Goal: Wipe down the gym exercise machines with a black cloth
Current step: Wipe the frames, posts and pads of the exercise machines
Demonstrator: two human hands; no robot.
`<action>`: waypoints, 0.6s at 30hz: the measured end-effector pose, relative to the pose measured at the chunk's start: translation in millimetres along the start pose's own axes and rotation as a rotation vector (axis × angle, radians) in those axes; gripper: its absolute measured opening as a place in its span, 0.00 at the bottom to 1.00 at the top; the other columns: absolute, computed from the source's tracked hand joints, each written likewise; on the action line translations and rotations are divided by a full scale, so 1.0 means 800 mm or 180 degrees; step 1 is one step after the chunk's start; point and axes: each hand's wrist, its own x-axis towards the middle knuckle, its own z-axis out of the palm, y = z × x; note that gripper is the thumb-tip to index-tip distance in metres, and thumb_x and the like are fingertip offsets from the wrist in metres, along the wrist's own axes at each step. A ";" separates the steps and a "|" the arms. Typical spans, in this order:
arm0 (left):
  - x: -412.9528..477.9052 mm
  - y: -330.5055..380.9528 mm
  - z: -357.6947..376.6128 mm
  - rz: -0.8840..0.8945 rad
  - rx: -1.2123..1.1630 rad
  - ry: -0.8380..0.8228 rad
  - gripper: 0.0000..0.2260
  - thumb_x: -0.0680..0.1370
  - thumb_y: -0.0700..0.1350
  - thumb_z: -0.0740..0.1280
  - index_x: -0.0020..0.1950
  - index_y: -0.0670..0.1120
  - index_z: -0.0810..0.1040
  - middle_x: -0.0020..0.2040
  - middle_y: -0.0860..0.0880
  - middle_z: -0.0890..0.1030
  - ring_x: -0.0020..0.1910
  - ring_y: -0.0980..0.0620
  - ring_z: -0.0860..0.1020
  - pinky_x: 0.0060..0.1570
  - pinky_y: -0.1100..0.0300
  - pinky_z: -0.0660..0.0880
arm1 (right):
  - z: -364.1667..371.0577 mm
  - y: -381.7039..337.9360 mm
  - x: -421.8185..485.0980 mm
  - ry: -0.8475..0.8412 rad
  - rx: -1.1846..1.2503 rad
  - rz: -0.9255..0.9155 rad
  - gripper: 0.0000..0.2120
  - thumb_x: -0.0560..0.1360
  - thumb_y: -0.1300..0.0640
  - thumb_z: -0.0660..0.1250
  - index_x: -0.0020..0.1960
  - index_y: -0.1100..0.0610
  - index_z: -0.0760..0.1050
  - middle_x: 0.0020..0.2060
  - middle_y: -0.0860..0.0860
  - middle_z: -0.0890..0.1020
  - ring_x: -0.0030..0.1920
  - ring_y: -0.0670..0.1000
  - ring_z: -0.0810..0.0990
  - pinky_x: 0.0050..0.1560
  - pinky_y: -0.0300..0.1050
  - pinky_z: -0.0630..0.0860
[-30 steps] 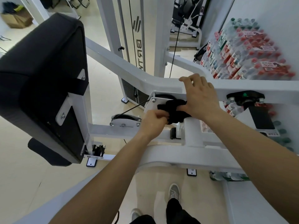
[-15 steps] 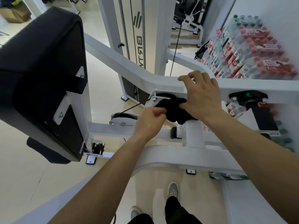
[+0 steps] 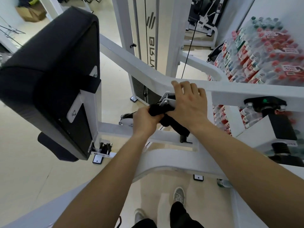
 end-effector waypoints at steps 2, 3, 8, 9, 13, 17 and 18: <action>0.008 -0.001 -0.012 0.0057 -0.0006 0.0196 0.06 0.70 0.46 0.78 0.44 0.49 0.84 0.40 0.49 0.84 0.42 0.49 0.82 0.39 0.59 0.71 | -0.005 -0.003 0.010 0.0045 -0.0013 -0.0052 0.43 0.61 0.39 0.76 0.71 0.53 0.66 0.58 0.55 0.75 0.56 0.59 0.74 0.55 0.53 0.69; 0.011 -0.001 -0.015 0.0139 0.0027 0.0250 0.07 0.70 0.46 0.78 0.47 0.48 0.85 0.42 0.49 0.84 0.43 0.50 0.81 0.40 0.60 0.71 | -0.006 -0.002 0.013 -0.0020 -0.0047 -0.0085 0.45 0.60 0.37 0.77 0.71 0.52 0.65 0.59 0.55 0.75 0.57 0.59 0.74 0.56 0.54 0.69; 0.013 -0.006 0.003 0.0245 0.0393 0.0170 0.08 0.71 0.47 0.76 0.48 0.48 0.82 0.42 0.50 0.84 0.43 0.51 0.80 0.40 0.59 0.72 | 0.006 0.001 0.002 -0.0222 -0.0238 0.0114 0.48 0.60 0.37 0.76 0.73 0.53 0.61 0.61 0.56 0.72 0.59 0.59 0.71 0.58 0.54 0.68; 0.014 -0.008 0.007 0.0206 0.0505 0.0144 0.07 0.71 0.48 0.76 0.45 0.48 0.81 0.40 0.50 0.83 0.42 0.49 0.80 0.39 0.58 0.73 | 0.010 -0.002 -0.001 -0.0288 -0.0362 0.0095 0.50 0.59 0.39 0.78 0.73 0.52 0.59 0.61 0.56 0.71 0.59 0.59 0.71 0.58 0.54 0.68; 0.019 -0.012 0.007 0.0083 0.0634 0.0103 0.09 0.70 0.50 0.76 0.43 0.48 0.80 0.41 0.48 0.84 0.43 0.46 0.81 0.38 0.57 0.73 | 0.019 0.002 -0.008 -0.0214 -0.0486 0.0206 0.55 0.55 0.37 0.80 0.75 0.51 0.58 0.62 0.56 0.70 0.59 0.59 0.71 0.58 0.55 0.69; 0.007 -0.006 -0.010 0.0334 0.0432 0.0271 0.11 0.71 0.53 0.74 0.49 0.50 0.82 0.45 0.51 0.84 0.46 0.48 0.80 0.44 0.53 0.77 | 0.003 0.001 -0.013 0.0099 -0.0120 0.0324 0.45 0.63 0.38 0.74 0.73 0.52 0.62 0.62 0.56 0.72 0.60 0.59 0.71 0.58 0.55 0.70; 0.003 -0.003 -0.016 0.0392 0.0341 0.0307 0.12 0.71 0.54 0.74 0.50 0.50 0.82 0.47 0.52 0.83 0.47 0.49 0.80 0.45 0.53 0.77 | -0.006 -0.002 -0.012 0.0163 -0.0054 0.0376 0.42 0.64 0.40 0.74 0.72 0.53 0.63 0.61 0.56 0.72 0.60 0.59 0.71 0.57 0.55 0.70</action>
